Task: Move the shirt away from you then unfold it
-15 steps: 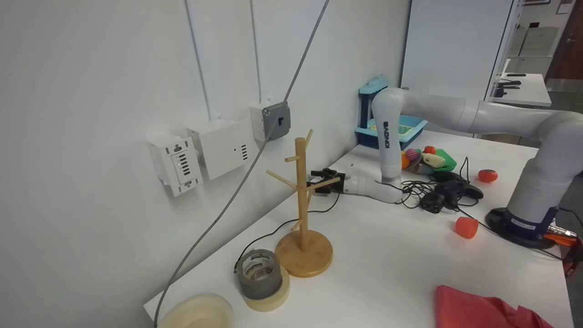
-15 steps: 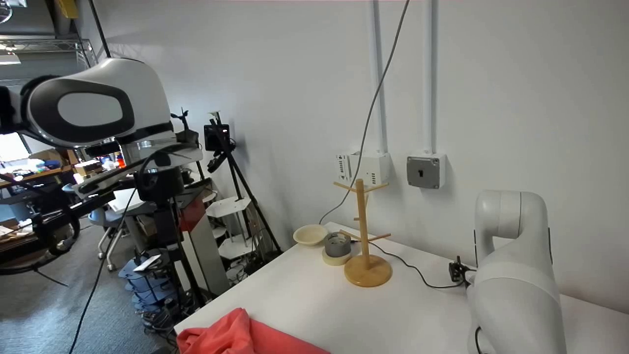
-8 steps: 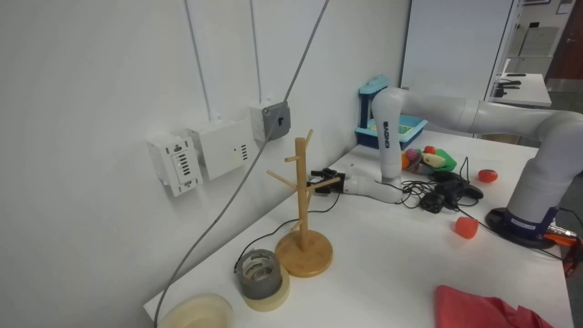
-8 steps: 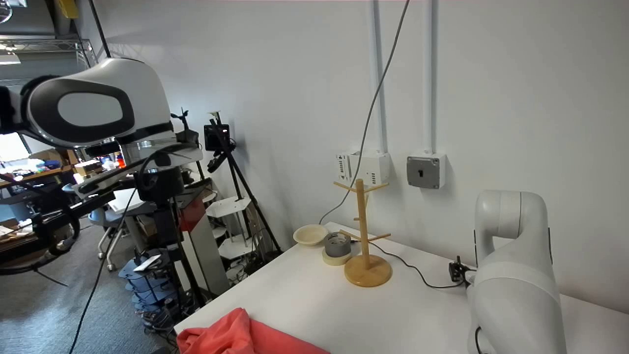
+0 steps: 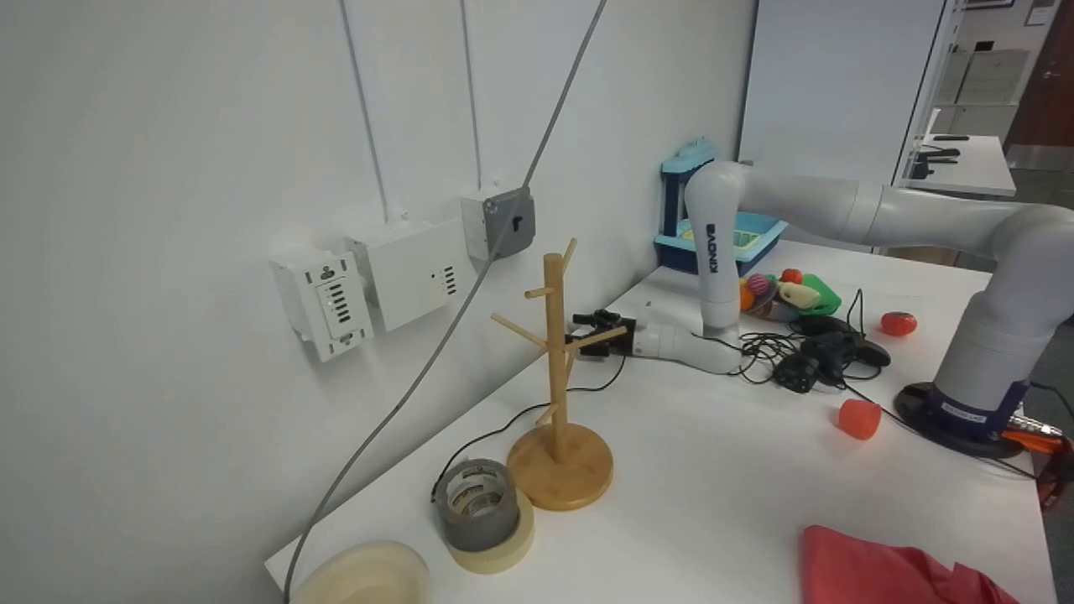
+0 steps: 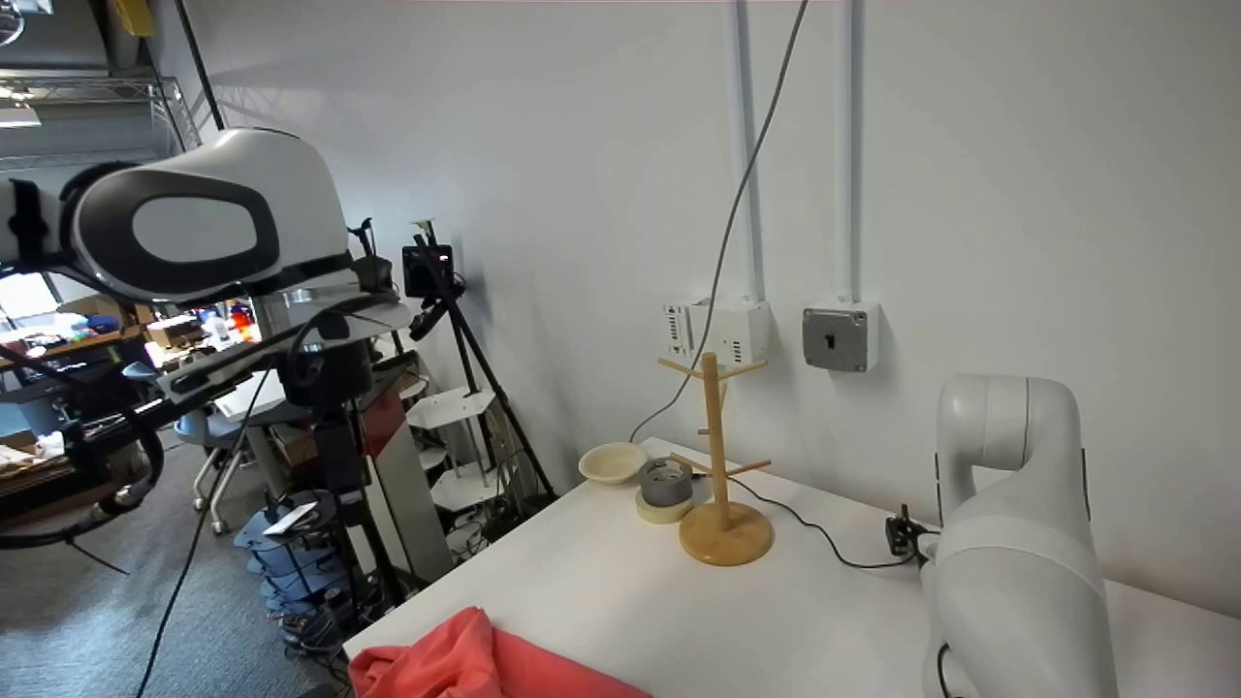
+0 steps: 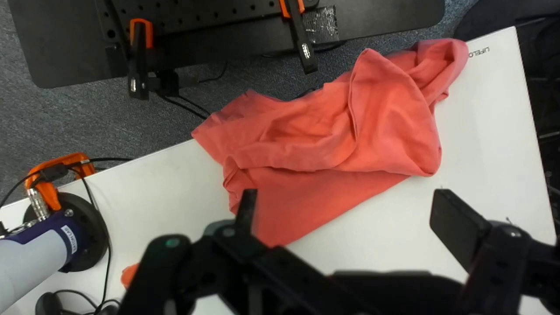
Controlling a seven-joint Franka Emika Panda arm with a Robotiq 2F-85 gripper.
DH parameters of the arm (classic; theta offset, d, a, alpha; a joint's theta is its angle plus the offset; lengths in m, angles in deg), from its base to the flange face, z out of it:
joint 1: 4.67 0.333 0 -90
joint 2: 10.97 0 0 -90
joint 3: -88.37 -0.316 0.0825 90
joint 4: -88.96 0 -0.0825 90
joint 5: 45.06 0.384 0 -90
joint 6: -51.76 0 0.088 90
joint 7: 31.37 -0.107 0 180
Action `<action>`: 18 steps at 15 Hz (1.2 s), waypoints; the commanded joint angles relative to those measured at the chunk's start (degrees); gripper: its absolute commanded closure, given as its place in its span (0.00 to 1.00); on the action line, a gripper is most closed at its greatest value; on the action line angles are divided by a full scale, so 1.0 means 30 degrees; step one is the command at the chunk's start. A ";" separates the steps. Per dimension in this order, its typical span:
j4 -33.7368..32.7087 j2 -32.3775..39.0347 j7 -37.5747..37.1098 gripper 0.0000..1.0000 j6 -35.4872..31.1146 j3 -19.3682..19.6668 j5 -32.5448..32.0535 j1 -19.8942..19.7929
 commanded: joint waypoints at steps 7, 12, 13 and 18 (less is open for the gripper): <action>0.2343 0.1992 0.0035 0.00 -0.5378 0.0347 -0.1858 -0.0768; 0.2089 0.5118 0.1030 0.00 -0.7763 0.1222 -0.2500 -0.1051; 0.1871 0.5586 0.1000 0.00 -0.7817 0.1337 -0.2549 -0.1077; 0.2102 0.5477 0.0496 0.00 -0.7659 0.1412 -0.2368 -0.0716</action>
